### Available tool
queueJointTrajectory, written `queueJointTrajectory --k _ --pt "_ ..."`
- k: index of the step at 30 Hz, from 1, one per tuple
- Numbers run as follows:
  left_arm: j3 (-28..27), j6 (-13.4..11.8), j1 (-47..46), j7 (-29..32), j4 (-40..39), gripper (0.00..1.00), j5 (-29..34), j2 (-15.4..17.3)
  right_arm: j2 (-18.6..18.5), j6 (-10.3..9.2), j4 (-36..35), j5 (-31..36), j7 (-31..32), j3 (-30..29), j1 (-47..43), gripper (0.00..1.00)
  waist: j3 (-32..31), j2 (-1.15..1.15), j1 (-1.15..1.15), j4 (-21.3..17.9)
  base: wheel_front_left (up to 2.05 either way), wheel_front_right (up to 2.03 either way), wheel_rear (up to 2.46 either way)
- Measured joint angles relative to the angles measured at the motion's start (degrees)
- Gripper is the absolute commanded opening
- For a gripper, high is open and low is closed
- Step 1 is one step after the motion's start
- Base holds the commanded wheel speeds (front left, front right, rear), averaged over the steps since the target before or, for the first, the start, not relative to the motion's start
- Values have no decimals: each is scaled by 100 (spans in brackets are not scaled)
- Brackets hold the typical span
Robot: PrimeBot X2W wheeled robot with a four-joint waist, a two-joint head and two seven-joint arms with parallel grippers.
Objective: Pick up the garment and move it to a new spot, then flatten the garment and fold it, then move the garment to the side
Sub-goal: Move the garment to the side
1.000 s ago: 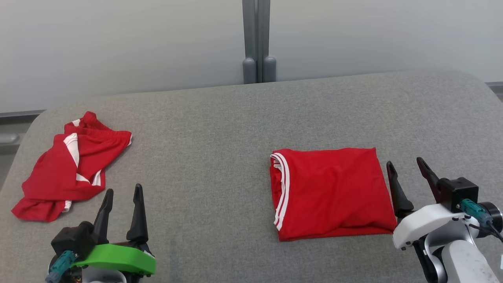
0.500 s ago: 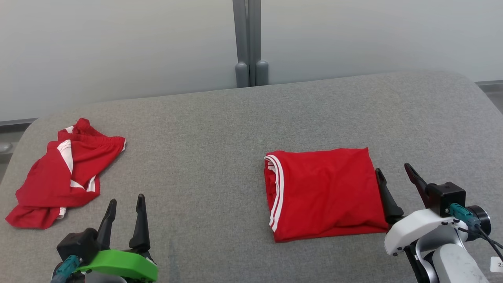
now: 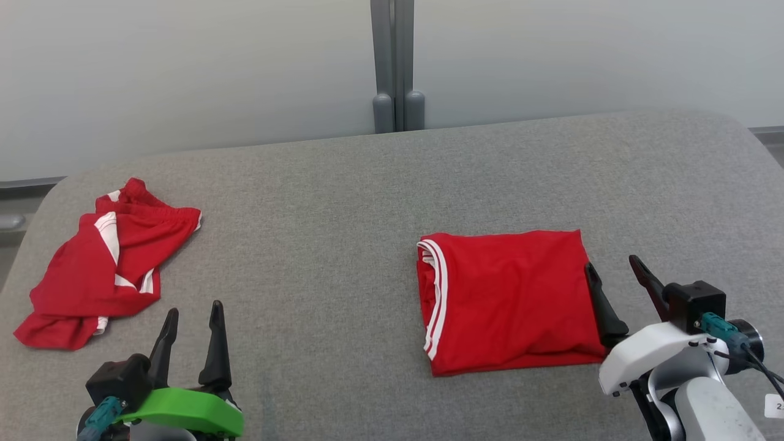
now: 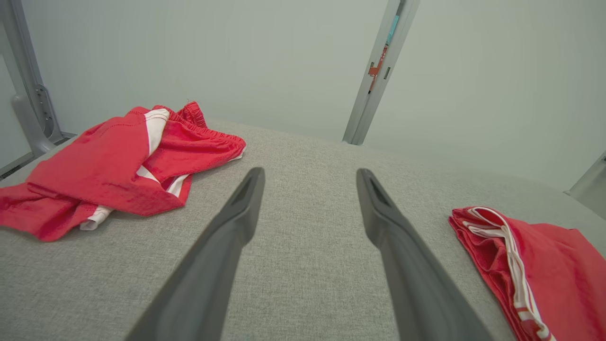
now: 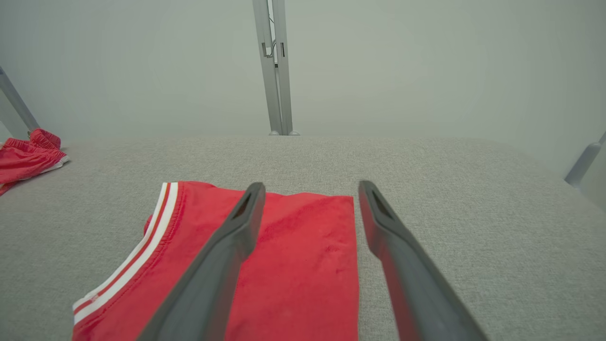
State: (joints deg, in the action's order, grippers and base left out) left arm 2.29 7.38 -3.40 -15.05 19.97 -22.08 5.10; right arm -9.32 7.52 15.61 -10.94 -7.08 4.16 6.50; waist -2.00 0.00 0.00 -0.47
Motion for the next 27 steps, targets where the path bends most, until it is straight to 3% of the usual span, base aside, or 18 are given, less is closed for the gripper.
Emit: queueJointTrajectory --k 4,11,16,27 --pt "-41 0 -1 0 -80 100 0 0 32 -1 11 -545 356 -8 240 100 48 0 0 7 0 0 0" --pt "-9 1 -21 0 -140 100 41 36 -453 -4 216 -1333 2532 87 1055 100 166 0 0 -1 0 0 0" --pt "92 1 -103 0 -243 100 43 36 -589 -3 719 -1438 3437 -151 1243 100 299 0 0 67 0 0 0" --pt "190 1 -246 0 -334 100 26 119 -397 -3 1871 -1251 3651 -360 1698 100 655 0 0 336 0 0 0"
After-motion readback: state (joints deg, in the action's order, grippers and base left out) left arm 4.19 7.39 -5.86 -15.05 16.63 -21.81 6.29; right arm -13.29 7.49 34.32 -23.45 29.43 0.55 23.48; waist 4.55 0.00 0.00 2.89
